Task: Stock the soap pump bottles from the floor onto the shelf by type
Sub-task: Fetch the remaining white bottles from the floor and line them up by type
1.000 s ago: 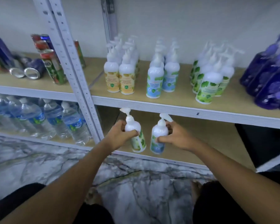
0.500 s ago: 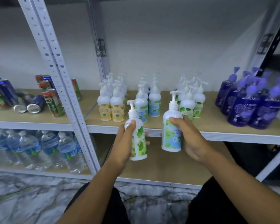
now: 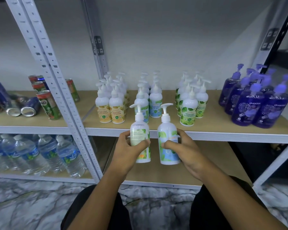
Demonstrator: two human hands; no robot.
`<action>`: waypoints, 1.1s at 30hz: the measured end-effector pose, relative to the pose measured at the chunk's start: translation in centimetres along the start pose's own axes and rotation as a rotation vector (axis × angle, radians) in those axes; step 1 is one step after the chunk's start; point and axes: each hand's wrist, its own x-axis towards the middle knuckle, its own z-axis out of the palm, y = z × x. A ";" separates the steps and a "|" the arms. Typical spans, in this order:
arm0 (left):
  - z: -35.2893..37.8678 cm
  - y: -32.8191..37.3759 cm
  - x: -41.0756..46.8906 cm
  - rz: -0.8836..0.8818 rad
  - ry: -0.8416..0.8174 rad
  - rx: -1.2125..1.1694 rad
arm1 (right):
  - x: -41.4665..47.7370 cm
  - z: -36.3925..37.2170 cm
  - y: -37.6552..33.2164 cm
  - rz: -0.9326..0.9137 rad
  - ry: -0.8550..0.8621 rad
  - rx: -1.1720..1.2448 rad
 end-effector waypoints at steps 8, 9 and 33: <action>-0.9 -0.1 -0.4 -0.013 -0.013 -0.007 | -0.2 0.7 0.0 -0.003 0.041 0.019; -0.8 -0.1 -0.4 -0.020 -0.027 -0.040 | -0.2 0.8 0.0 -0.004 0.044 0.021; -0.4 0.1 -1.0 -0.027 -0.080 -0.089 | -0.4 0.9 0.0 -0.026 0.087 0.054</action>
